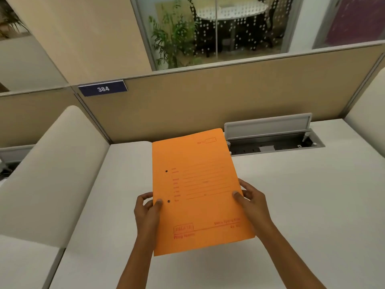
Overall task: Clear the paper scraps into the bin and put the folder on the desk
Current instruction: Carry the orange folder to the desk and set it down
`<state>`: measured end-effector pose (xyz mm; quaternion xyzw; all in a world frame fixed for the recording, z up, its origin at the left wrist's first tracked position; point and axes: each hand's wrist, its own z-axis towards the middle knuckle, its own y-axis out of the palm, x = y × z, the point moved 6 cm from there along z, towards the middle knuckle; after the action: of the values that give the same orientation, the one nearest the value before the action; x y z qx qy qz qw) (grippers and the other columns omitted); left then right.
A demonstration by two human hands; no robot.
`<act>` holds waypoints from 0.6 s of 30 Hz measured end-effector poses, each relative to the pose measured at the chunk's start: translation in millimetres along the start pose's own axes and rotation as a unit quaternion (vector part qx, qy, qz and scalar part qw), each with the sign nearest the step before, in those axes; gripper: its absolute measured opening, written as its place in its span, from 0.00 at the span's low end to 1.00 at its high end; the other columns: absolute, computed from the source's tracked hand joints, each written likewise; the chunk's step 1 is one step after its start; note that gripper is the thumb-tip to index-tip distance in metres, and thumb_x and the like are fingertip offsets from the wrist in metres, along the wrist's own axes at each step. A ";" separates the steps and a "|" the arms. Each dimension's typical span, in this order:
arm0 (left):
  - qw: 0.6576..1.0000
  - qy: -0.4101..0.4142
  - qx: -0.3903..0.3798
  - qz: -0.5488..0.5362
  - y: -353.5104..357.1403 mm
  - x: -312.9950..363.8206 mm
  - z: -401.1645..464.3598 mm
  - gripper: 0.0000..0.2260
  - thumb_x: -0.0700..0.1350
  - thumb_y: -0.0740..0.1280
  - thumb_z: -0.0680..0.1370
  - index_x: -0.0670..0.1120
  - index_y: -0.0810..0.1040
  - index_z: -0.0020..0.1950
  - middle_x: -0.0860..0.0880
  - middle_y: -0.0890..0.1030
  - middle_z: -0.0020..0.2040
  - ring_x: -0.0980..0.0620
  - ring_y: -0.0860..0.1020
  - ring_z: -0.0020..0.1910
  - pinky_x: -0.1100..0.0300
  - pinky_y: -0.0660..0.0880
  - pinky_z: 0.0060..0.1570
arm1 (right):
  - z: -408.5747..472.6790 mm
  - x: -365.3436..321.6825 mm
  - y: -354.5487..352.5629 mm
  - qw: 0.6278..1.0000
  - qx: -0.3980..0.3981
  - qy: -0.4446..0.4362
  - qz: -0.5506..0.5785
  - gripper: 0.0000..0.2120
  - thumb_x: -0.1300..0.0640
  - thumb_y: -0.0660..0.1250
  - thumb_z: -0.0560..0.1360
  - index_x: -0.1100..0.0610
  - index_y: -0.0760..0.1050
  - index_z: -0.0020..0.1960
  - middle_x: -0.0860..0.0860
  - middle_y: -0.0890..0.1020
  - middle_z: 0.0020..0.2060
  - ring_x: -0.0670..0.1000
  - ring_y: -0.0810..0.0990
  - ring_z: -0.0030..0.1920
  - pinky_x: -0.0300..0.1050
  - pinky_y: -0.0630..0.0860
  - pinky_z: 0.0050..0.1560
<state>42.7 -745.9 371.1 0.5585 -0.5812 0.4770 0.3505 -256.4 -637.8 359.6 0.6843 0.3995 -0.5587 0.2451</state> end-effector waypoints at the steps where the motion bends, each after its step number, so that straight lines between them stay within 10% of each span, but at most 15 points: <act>1: 1.000 -0.003 0.001 0.004 3.7 -1.8 5.0 0.09 0.40 0.67 0.79 0.53 0.73 0.55 0.51 0.85 0.45 0.49 0.84 0.41 0.57 0.76 0.33 | 6.6 2.7 0.5 1.000 0.001 0.005 -0.003 0.17 0.56 0.70 0.79 0.41 0.76 0.65 0.50 0.85 0.55 0.54 0.83 0.56 0.60 0.81 0.57; 18: 0.993 -0.061 -0.075 0.062 77.8 -19.8 143.1 0.17 0.31 0.65 0.75 0.52 0.77 0.56 0.47 0.83 0.53 0.44 0.82 0.51 0.50 0.80 0.43 | 150.4 40.3 39.1 0.994 0.038 0.092 -0.047 0.18 0.60 0.71 0.77 0.52 0.78 0.66 0.59 0.85 0.53 0.60 0.84 0.53 0.64 0.79 0.59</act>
<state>-13.3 -881.1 297.0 0.5216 -0.6692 0.4175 0.3253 -307.7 -766.3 278.1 0.7222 0.4300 -0.5193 0.1545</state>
